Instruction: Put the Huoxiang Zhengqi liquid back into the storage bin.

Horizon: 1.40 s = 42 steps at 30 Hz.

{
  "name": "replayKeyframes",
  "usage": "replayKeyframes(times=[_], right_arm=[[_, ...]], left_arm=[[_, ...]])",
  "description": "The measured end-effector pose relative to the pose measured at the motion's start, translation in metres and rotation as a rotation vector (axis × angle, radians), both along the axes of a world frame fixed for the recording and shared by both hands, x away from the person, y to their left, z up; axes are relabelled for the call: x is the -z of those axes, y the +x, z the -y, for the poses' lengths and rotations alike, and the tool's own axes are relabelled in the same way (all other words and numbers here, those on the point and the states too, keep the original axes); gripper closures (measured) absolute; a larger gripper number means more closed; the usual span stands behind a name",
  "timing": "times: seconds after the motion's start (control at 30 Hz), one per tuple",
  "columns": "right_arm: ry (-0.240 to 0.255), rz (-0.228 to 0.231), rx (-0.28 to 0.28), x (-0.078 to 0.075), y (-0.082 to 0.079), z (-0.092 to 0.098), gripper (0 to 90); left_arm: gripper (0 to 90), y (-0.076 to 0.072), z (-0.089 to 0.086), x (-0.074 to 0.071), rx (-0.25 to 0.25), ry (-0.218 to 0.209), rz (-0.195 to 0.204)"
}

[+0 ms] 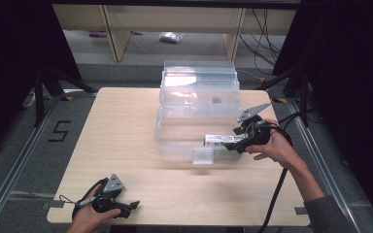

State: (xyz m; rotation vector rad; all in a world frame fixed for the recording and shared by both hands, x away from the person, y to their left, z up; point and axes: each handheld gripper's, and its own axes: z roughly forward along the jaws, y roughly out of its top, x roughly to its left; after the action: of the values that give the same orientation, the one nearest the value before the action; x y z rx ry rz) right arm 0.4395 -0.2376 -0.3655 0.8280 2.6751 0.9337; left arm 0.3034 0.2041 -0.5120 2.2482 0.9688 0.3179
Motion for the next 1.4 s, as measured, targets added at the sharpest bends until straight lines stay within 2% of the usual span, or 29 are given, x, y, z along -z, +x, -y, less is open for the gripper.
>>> replayKeyframes(times=[0.07,0.1,0.17,0.2,0.23,0.27,0.3,0.37,0.5,0.53,0.63,0.67,0.7,0.83,0.87,0.93,1.07,1.1,1.13,1.2,1.23,1.3,1.33,1.4], right_arm=[[0.015,-0.016,0.006,0.002,-0.003,0.0,29.0],[0.027,0.008,0.003,0.004,-0.003,0.0,28.9],[0.032,-0.008,0.01,0.005,-0.004,0.001,28.7],[0.027,-0.006,0.008,0.005,-0.005,0.001,28.5],[0.042,0.003,0.026,0.007,-0.007,0.001,27.9],[0.04,-0.021,0.023,0.006,-0.009,0.001,27.7],[0.049,0.0,0.026,0.008,-0.011,0.0,27.7],[0.039,0.001,0.024,0.007,-0.012,0.001,27.7],[0.061,0.029,0.021,0.01,-0.02,-0.001,27.6],[0.059,0.022,0.006,0.01,-0.021,-0.001,27.4],[0.068,0.021,0.008,0.011,-0.025,-0.001,27.0],[0.085,0.027,0.012,0.014,-0.028,-0.002,26.3],[0.078,0.023,-0.002,0.014,-0.029,-0.001,26.3],[0.082,0.038,0.006,0.016,-0.036,-0.003,25.7],[0.078,0.028,-0.002,0.016,-0.037,-0.003,25.7],[0.103,0.05,0.004,0.02,-0.04,-0.004,25.6],[0.103,0.039,-0.005,0.026,-0.045,-0.004,25.3],[0.113,0.054,-0.004,0.028,-0.046,-0.004,25.3],[0.103,0.033,-0.013,0.028,-0.047,-0.003,25.3],[0.116,0.033,-0.007,0.03,-0.05,-0.004,25.0],[0.12,0.055,-0.004,0.033,-0.051,-0.004,25.0],[0.118,0.039,-0.021,0.033,-0.052,-0.004,25.0],[0.125,0.032,-0.009,0.035,-0.056,-0.005,24.9],[0.134,0.039,-0.008,0.038,-0.058,-0.005,24.8]], left_arm=[[15.0,0.0,0.0,0.0,0.0,0.0,0.001],[15.0,0.0,0.0,0.0,0.001,0.0,0.0],[15.0,0.0,0.0,0.0,0.002,0.001,0.002],[15.0,0.0,0.0,0.0,0.001,-0.001,0.001],[15.0,0.0,0.0,0.0,0.001,-0.001,0.001],[15.0,0.0,0.0,0.0,0.001,0.0,0.001],[15.0,0.0,0.0,0.0,0.0,-0.001,0.001],[15.0,0.0,0.0,0.0,0.0,0.0,0.001],[15.0,0.0,0.0,0.0,0.001,0.001,0.002],[15.0,0.0,0.0,0.0,0.001,-0.001,0.002],[15.0,0.0,0.001,0.0,0.0,-0.007,0.0],[15.0,0.0,0.0,0.0,0.0,0.0,0.003],[15.0,0.0,0.0,0.0,0.0,-0.001,0.003],[15.0,0.0,0.0,0.0,0.001,0.002,0.002],[15.1,0.0,0.001,0.0,0.002,0.003,0.002],[15.0,0.0,0.001,0.0,0.002,0.0,0.004],[15.0,0.0,0.001,0.0,0.002,0.0,0.003],[15.0,0.0,0.001,0.0,0.002,0.001,0.003],[15.0,0.0,0.001,0.0,0.002,0.001,0.003],[15.0,0.0,0.001,0.0,0.001,0.0,0.004],[15.1,0.0,0.001,0.0,0.001,0.001,0.003],[15.0,0.0,0.001,0.0,0.001,0.001,0.003],[15.0,0.0,0.001,0.0,0.0,0.001,0.002],[15.0,-0.001,0.001,0.0,0.0,0.0,0.003]])
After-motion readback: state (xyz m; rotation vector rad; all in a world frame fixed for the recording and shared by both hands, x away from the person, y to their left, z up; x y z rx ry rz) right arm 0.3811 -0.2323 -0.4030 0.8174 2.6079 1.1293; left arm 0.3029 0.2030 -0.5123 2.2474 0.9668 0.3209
